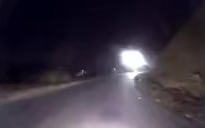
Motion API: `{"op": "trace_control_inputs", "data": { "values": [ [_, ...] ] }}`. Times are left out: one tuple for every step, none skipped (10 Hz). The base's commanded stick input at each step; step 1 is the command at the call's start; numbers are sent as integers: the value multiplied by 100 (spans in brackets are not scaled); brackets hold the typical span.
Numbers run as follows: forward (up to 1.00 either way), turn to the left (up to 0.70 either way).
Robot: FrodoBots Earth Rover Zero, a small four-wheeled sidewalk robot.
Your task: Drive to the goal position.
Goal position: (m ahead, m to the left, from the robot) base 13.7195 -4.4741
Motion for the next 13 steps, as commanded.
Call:
{"op": "trace_control_inputs", "data": {
  "values": [
    [100,0],
    [100,0],
    [100,0],
    [100,0],
    [100,0],
    [100,0],
    [100,-1],
    [100,-2],
    [100,-3],
    [100,-3],
    [100,-3],
    [100,-3],
    [100,-3]
  ]
}}
